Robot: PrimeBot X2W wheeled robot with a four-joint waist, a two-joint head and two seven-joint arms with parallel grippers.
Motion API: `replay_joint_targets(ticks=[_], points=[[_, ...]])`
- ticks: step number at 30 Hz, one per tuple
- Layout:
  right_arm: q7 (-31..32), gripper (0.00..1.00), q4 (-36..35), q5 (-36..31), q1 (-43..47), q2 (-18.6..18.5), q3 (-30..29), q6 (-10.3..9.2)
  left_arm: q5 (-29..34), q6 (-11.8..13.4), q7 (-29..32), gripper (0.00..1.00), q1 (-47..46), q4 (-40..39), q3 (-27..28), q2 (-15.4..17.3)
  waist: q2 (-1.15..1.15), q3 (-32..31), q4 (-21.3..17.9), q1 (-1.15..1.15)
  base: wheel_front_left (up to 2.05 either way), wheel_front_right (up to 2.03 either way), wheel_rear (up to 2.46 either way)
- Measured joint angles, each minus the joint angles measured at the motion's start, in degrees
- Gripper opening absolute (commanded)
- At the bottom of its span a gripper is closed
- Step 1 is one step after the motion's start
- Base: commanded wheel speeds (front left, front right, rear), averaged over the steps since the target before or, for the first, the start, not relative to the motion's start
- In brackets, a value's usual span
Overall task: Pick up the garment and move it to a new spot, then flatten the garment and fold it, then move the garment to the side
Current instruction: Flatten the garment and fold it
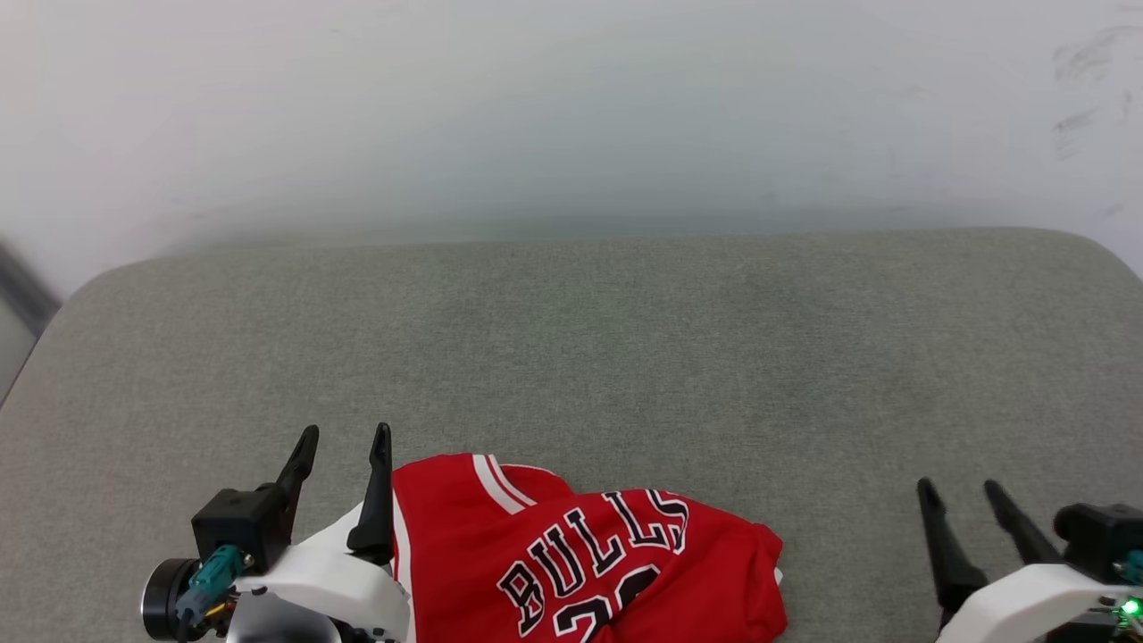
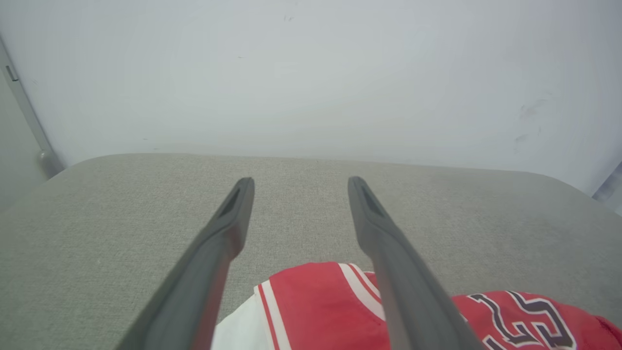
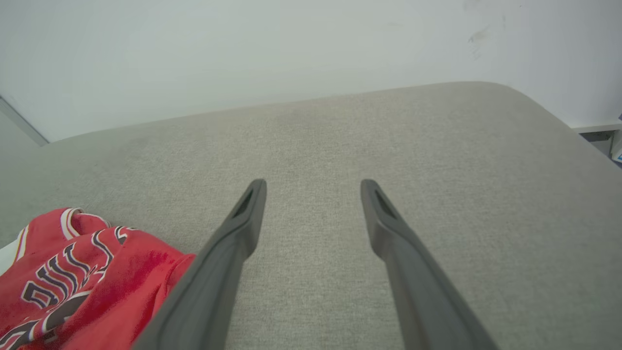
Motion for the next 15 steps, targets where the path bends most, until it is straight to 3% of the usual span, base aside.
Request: replay_joint_targets(ticks=[4,11,15], points=[[9.1,1.0,0.3,2.1,-0.4,-1.1,3.6,0.0,0.7,1.2,-0.1,1.0,1.0,-2.6,-0.2,0.0,0.0,0.5,0.9,0.0,0.0,0.0,0.0],[26.9,1.0,1.0,8.8,-5.7,-7.9,11.9,0.0,0.9,1.5,0.1,1.0,0.8,-4.5,-0.6,-0.3,0.0,2.5,2.9,0.0,0.0,0.0,0.0],[32.6,1.0,1.6,12.0,-10.3,-11.5,16.6,0.0,1.1,1.5,-0.3,1.0,-0.5,-4.6,-0.8,-0.8,0.0,4.4,4.2,0.01,0.0,0.0,0.0]])
